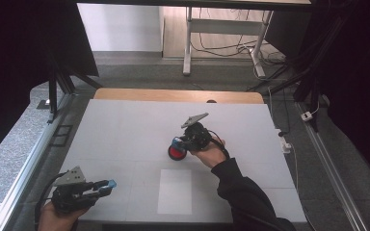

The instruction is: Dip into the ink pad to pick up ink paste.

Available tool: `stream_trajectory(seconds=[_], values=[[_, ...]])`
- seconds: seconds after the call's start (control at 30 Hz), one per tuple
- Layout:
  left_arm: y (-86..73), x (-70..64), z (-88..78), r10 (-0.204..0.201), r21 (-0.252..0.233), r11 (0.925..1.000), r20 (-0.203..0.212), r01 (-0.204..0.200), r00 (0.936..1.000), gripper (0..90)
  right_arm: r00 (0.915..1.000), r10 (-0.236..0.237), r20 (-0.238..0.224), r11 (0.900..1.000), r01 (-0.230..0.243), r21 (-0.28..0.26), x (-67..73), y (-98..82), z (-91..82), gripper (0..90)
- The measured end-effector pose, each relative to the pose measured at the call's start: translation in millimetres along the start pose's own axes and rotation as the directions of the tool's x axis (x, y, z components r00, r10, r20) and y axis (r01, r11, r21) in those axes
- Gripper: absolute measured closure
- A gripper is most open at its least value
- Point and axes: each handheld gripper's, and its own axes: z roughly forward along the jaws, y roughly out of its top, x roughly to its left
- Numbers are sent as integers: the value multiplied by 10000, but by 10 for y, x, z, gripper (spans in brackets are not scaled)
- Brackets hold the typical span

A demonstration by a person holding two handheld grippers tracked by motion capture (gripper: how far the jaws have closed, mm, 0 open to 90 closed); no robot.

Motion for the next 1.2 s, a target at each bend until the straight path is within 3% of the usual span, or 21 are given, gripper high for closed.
stream_trajectory(seconds=[0.5,0.8,0.93,1.07,1.2], values=[[1,-2,4,9,29,10000,2,-9,10000,683,9990,-227,374,9981,205,586,48,17,120,717],[3,0,7,-23,80,10000,-12,23,10000,683,9852,-1230,1196,9884,1108,1036,231,76,166,718],[3,3,7,-47,97,9999,1,47,10000,683,9896,-916,1112,9918,807,992,198,73,162,719],[2,8,9,-108,97,9999,9,108,9999,682,9975,-238,672,9969,187,764,105,48,149,719],[3,13,12,-139,126,9998,21,139,9999,682,9991,324,284,9982,-338,500,15,14,143,719]])
